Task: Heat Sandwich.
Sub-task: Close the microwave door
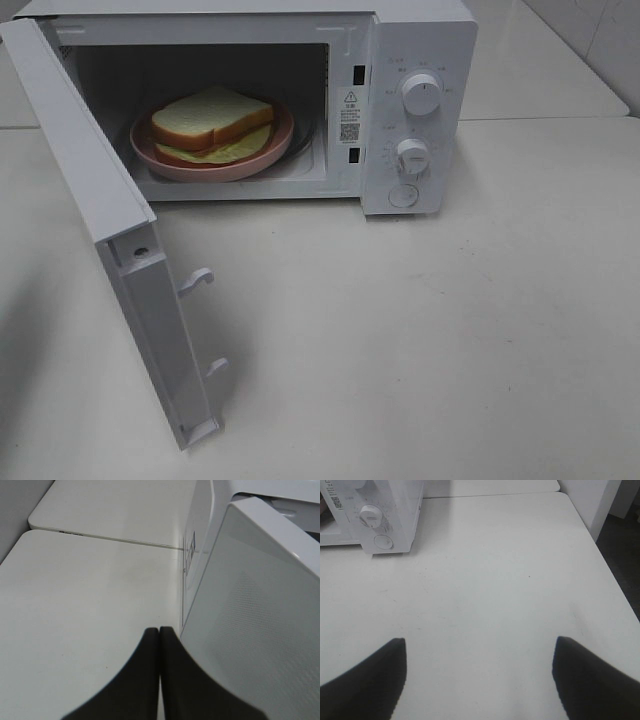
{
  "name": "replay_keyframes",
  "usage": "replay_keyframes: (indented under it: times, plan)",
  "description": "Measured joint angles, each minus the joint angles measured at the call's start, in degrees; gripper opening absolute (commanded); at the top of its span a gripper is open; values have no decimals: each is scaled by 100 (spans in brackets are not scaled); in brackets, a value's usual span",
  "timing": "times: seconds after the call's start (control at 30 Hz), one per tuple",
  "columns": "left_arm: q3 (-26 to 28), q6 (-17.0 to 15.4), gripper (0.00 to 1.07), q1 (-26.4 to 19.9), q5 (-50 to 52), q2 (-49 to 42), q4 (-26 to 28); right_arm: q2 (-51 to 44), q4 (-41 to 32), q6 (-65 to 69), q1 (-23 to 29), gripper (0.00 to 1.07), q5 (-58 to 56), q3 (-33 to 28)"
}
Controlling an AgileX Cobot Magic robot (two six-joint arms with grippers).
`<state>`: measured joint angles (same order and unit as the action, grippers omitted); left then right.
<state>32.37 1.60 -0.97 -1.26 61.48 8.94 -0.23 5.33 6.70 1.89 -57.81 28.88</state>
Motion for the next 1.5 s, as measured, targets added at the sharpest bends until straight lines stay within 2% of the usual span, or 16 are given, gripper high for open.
replay_keyframes:
  times: [0.07, 0.13, 0.23, 0.27, 0.3, 0.4, 0.47, 0.53, 0.57, 0.63, 0.73, 0.8, 0.9, 1.03, 1.27, 1.5]
  plan:
    - [-120, 0, 0, 0, 619, 338, -23, 0, 0, 0, 0, 76, 0, 0]
    - [-189, 0, 0, 0, 825, 430, -40, 0, 0, 0, 0, 76, 0, 0]
    - [-579, -11, 0, 0, 1891, 865, -206, 0, 0, 0, 0, 76, 0, 0]
    - [-579, -11, 0, 0, 1891, 865, -206, 0, 0, 0, 0, 76, 0, 0]
    - [-751, -69, 0, 0, 2395, 1066, -384, 0, 0, 0, 0, 76, 0, 0]
    - [-888, -160, 0, 0, 2882, 1266, -602, 0, 0, 0, 0, 76, 0, 0]
    - [-1031, -418, 0, 0, 3547, 1581, -1123, 0, 0, 0, 0, 76, 0, 0]
    - [-1054, -579, 0, 0, 3822, 1805, -1490, 0, 0, 0, 0, 76, 0, 0]
    - [-1054, -579, 0, 0, 3822, 1805, -1490, 0, 0, 0, 0, 76, 0, 0]
    - [-1054, -791, 0, 0, 4177, 2091, -2057, 0, 0, 0, 0, 76, 0, 0]
    - [-1054, -871, 0, 0, 4377, 2263, -2372, 0, 0, 0, 0, 76, 0, 0]
    - [-1049, -1031, 0, 0, 4681, 2510, -2813, 0, 0, 0, 0, 76, 0, 0]
    - [-1049, -1106, 0, 0, 4910, 2641, -3037, 0, 0, 0, 0, 76, 0, 0]
    - [-1049, -1255, 0, 0, 5592, 2916, -3627, 0, 0, 0, 0, 76, 0, 0]
    - [-1043, -1301, 0, 34, 5976, 3151, -4051, 0, 0, 0, 0, 76, 0, 0]
    - [-1008, -1140, 0, 607, 5924, 3249, -3489, 0, 0, 0, 0, 76, 0, 0]
